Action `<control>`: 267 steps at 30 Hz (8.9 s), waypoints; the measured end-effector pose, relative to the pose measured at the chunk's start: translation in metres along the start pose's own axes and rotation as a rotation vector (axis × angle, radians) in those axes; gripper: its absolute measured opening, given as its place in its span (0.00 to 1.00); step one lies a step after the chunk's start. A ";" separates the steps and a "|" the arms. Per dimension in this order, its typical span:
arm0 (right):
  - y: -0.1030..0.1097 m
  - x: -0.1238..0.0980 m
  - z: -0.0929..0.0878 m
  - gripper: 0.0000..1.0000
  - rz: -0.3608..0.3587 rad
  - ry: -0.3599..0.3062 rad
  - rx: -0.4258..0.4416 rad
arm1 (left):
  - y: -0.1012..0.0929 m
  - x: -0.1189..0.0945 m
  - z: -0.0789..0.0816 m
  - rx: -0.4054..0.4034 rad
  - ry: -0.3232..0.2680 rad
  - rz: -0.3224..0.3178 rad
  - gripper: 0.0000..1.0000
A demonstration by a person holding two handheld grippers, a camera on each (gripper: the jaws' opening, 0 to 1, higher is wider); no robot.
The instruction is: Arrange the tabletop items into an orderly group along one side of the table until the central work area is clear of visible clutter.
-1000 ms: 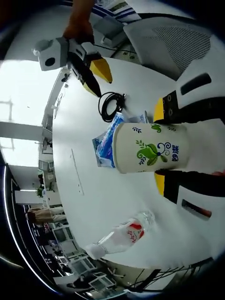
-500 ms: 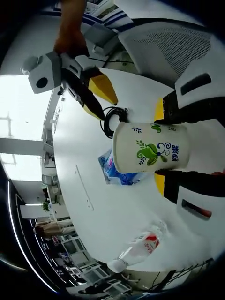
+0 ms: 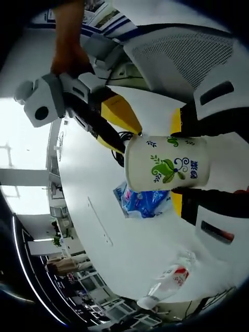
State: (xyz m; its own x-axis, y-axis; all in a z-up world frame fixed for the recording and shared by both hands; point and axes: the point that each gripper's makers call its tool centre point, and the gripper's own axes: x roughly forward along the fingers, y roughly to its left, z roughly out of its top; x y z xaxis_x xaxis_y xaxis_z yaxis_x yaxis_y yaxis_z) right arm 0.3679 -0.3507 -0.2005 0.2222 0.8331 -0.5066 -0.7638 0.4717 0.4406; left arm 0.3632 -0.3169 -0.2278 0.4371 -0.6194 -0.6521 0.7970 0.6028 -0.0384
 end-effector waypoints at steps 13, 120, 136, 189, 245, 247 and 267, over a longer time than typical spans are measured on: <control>0.023 0.002 -0.005 0.12 0.106 0.009 0.014 | -0.015 0.002 0.003 0.062 0.016 -0.044 0.38; -0.001 0.048 0.022 0.00 0.044 0.118 -0.157 | 0.051 -0.052 -0.054 -0.315 -0.036 0.179 0.42; -0.005 0.081 0.041 0.00 0.032 0.180 -0.262 | 0.062 -0.080 -0.067 -0.360 -0.060 0.231 0.42; -0.067 0.192 0.046 0.00 -0.067 0.452 -0.577 | 0.091 -0.113 -0.100 -0.471 -0.089 0.330 0.42; -0.068 0.210 0.068 0.14 -0.092 0.460 -0.721 | 0.094 -0.119 -0.097 -0.476 -0.102 0.349 0.43; -0.067 0.208 0.070 0.14 -0.097 0.452 -0.722 | 0.093 -0.119 -0.095 -0.471 -0.102 0.348 0.43; -0.044 0.173 0.097 0.16 -0.107 0.326 -0.619 | 0.082 -0.115 -0.085 -0.439 -0.104 0.329 0.42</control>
State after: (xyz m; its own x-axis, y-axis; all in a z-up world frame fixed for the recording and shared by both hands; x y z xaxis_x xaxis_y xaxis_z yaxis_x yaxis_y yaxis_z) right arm 0.4993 -0.1989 -0.2357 0.1964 0.6171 -0.7620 -0.9737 0.2142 -0.0775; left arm 0.3427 -0.1533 -0.2199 0.6900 -0.3966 -0.6055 0.3734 0.9117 -0.1717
